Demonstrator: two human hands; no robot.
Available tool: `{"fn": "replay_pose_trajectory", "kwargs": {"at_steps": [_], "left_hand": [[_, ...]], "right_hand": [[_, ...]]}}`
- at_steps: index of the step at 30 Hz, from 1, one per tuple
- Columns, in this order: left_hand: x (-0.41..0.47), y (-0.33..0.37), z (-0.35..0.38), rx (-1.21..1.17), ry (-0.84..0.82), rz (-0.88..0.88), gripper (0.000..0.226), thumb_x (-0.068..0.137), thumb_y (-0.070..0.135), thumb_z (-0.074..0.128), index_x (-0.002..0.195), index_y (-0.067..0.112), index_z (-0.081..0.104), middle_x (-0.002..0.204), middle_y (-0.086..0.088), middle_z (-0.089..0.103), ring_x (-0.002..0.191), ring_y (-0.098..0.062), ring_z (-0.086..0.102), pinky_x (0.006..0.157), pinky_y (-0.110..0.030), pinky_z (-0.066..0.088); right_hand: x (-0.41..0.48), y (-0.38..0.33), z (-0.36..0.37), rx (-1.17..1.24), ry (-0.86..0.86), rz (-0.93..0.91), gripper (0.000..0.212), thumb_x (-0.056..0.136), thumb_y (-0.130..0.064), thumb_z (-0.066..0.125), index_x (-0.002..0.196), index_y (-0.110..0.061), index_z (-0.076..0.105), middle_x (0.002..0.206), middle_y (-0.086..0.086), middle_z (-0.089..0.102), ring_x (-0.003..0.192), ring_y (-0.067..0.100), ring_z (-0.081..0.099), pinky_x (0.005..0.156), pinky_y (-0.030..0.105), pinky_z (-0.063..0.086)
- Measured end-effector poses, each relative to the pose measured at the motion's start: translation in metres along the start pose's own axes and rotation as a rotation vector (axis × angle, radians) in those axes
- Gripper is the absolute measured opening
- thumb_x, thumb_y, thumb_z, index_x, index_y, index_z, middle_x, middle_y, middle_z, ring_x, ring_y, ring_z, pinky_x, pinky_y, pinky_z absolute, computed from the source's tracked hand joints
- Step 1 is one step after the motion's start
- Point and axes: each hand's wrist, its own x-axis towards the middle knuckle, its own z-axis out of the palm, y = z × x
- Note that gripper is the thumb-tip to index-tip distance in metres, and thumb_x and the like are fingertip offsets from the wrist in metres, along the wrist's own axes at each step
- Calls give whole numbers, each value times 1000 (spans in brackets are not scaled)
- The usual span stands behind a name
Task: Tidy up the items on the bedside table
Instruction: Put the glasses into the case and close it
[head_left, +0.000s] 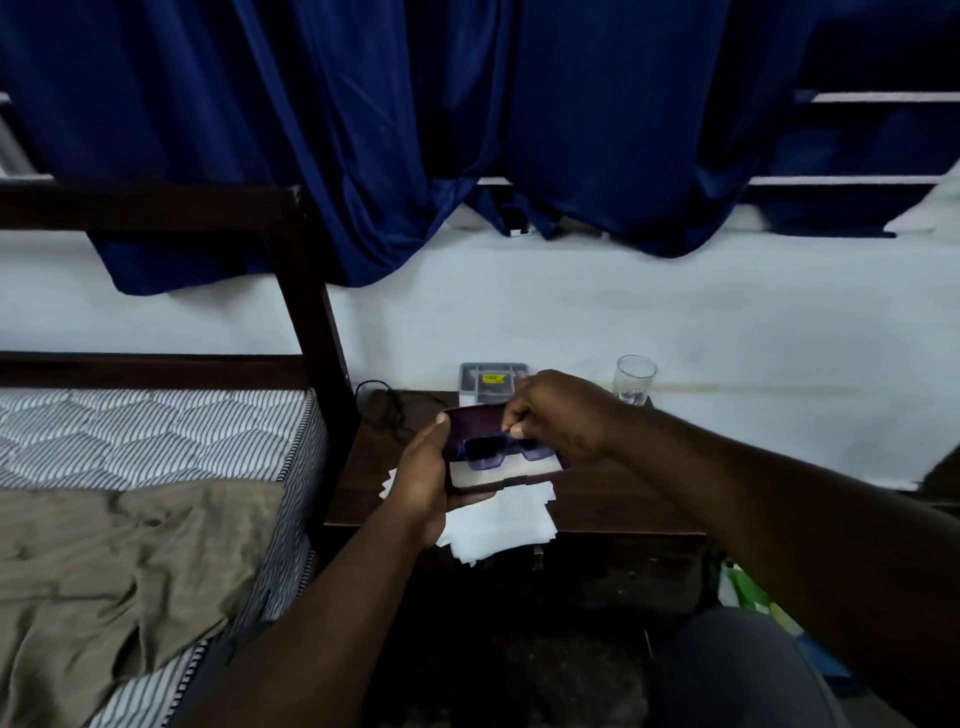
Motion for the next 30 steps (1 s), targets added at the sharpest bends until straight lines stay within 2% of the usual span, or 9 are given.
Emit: {"fn": "replay_pose_trajectory", "kwargs": {"at_steps": [7,13,18,20,22,24,26,28,30], "left_hand": [[-11,14,29,0,-24,16,34,105,49,45,114,25,67,108,-2,74,77,-20,77,60,-41,62],[-19,21,43,22,-66,5,42,105,49,44,126,21,66,117,-6,75,89,-26,77,63,-42,63],[-25,22,49,36,-123,-5,49,105,51,41,130,16,65,106,-7,80,84,-24,79,64,-40,63],[-27,24,51,31,-133,2,48,106,50,41,131,17,64,105,-6,80,84,-24,79,65,-41,64],[-29,27,53,33,-145,11,46,106,49,42,130,18,64,100,-3,81,83,-23,79,67,-42,64],[-30,31,55,31,-155,11,44,106,48,43,129,18,64,97,-2,81,82,-23,79,67,-42,64],[-31,34,56,30,-157,6,43,105,47,44,130,18,64,98,-3,81,83,-23,79,66,-42,64],[-30,36,57,28,-158,-1,42,105,46,45,129,17,65,100,-4,81,84,-23,79,67,-42,64],[-30,38,57,15,-162,-13,42,105,46,46,127,16,66,103,-6,80,87,-24,79,71,-43,64]], "right_hand": [[-27,11,-14,-11,45,25,12,90,-15,69,95,-21,78,96,-7,77,90,7,70,86,34,57],[-46,14,-24,-11,51,-2,13,92,-16,69,100,-16,78,99,-3,77,91,10,69,83,28,54],[-54,18,-27,7,99,3,11,88,-19,74,98,-19,79,93,-5,77,82,6,68,76,26,52],[-62,18,-30,130,198,26,14,85,-20,78,99,-20,78,89,-9,74,74,-2,63,70,18,47],[-72,19,-33,312,432,44,10,86,-19,77,95,-21,77,86,-12,72,74,-5,61,67,11,43],[-84,23,-31,468,719,70,1,88,-20,75,89,-19,75,85,-10,73,75,-3,63,67,11,44],[-95,31,-21,646,867,156,6,89,-19,75,92,-14,74,84,-4,73,68,-3,63,64,13,46],[-106,40,-7,924,783,232,24,86,-20,77,108,-12,71,94,3,72,68,-2,64,61,16,48],[-118,50,6,1107,571,248,50,80,-28,80,127,-22,63,114,-2,72,84,5,68,69,23,51]]}}
